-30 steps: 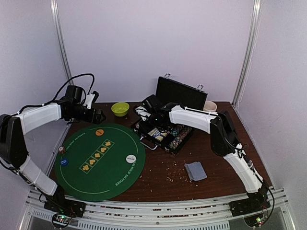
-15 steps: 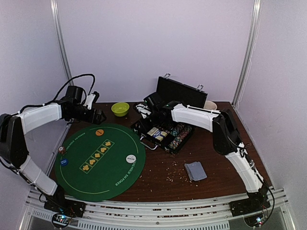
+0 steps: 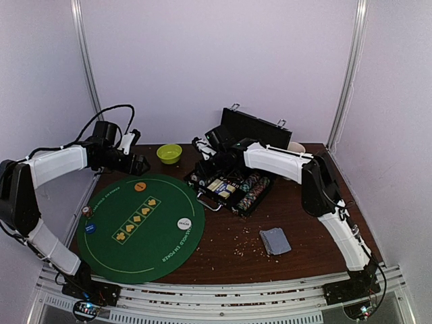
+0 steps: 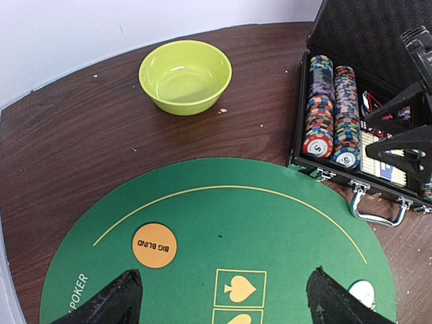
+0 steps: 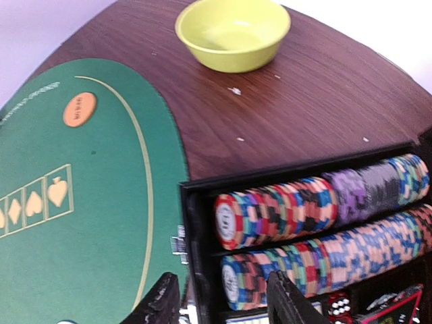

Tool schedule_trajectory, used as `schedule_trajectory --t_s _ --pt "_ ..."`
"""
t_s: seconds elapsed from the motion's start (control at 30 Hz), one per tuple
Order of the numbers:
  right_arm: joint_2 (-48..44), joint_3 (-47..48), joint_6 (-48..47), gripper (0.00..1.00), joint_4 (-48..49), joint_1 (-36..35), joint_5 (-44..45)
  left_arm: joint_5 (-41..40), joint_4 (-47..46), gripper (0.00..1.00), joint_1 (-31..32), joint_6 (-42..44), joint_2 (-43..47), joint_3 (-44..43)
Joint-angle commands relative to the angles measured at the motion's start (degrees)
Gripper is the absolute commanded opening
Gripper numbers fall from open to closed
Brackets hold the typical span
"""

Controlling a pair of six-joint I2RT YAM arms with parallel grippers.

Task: Distribute texas hold em gaming equipment
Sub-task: Pick up the pile of poker chips from the chip case.

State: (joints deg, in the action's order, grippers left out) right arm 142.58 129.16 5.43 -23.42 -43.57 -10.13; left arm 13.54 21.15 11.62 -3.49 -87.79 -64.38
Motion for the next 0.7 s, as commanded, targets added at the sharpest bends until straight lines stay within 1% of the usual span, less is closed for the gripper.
schedule_trajectory --t_s 0.0,0.17,0.33,0.53,0.67 --pt "1.7 1.5 0.9 0.49 -3.6 0.5 6.0 1.0 -1.1 0.88 0.0 0.8 -0.8 0.3" --pt "3.1 1.5 1.1 0.52 -4.6 0.5 5.3 1.2 -1.1 0.88 0.0 0.8 -1.1 0.2" --pt "4.0 1.7 1.2 0.51 -4.1 0.5 4.7 1.1 -1.1 0.88 0.0 0.8 -0.9 0.3" --pt "5.4 2.7 1.4 0.45 -4.3 0.4 2.4 1.1 -1.1 0.88 0.0 0.9 -1.0 0.2" --pt "5.9 2.7 1.4 0.44 -5.0 0.1 2.0 1.1 -1.1 0.88 0.0 0.9 -1.0 0.2"
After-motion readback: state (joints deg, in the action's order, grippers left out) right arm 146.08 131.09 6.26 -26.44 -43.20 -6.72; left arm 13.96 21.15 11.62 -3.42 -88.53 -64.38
